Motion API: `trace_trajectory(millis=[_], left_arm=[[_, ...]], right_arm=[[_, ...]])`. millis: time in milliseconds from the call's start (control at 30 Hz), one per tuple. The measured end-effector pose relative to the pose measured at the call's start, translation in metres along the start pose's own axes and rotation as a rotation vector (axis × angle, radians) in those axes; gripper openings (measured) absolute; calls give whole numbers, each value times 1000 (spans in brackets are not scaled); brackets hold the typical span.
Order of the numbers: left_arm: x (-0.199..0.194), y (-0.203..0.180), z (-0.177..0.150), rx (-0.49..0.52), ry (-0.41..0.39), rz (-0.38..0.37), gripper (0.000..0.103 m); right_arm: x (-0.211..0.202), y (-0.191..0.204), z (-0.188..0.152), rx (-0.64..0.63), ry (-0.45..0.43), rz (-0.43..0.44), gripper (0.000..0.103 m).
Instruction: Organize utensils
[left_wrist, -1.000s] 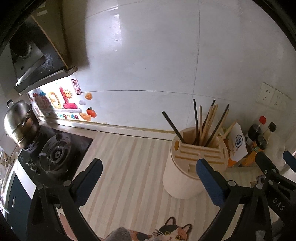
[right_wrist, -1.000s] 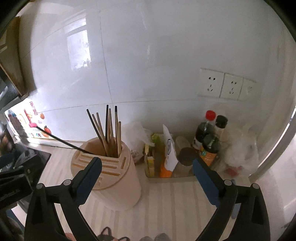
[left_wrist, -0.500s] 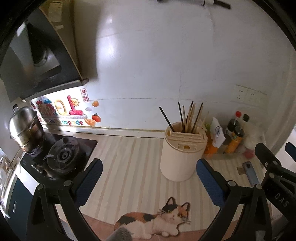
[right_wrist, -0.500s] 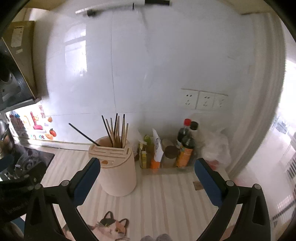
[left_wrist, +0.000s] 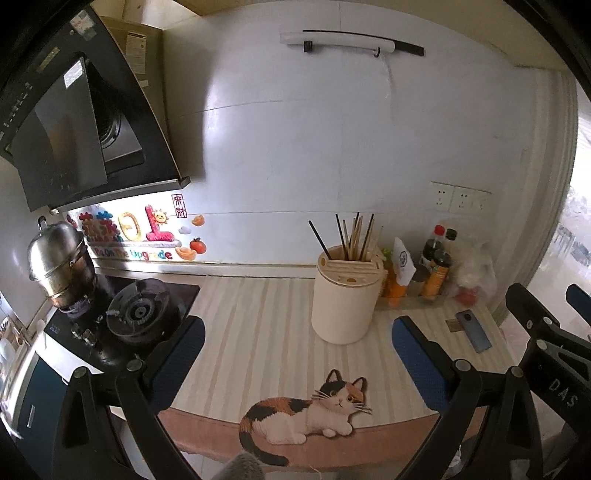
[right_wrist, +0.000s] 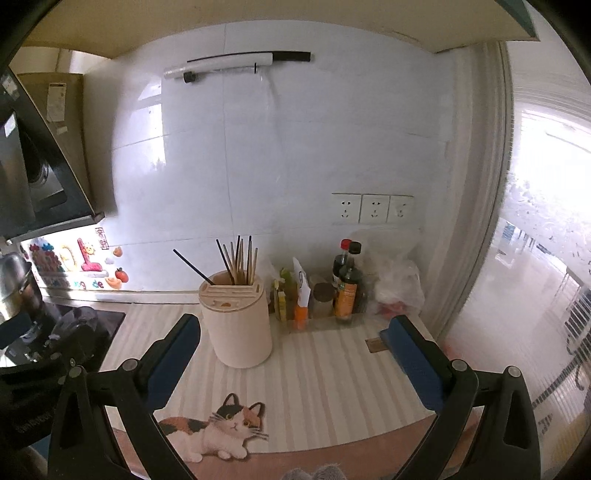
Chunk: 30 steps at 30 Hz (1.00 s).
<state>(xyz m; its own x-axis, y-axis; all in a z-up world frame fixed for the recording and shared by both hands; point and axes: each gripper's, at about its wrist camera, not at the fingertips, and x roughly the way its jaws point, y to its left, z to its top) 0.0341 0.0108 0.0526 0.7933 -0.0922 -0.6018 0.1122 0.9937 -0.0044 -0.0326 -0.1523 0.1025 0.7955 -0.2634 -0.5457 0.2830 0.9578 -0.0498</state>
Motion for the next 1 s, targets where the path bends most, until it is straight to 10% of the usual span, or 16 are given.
trace_trajectory(millis=[1000], left_arm=[[-2,-12,-7,-52,-1,95,103]], right_arm=[[13,-16,2,-51,25,59,103]])
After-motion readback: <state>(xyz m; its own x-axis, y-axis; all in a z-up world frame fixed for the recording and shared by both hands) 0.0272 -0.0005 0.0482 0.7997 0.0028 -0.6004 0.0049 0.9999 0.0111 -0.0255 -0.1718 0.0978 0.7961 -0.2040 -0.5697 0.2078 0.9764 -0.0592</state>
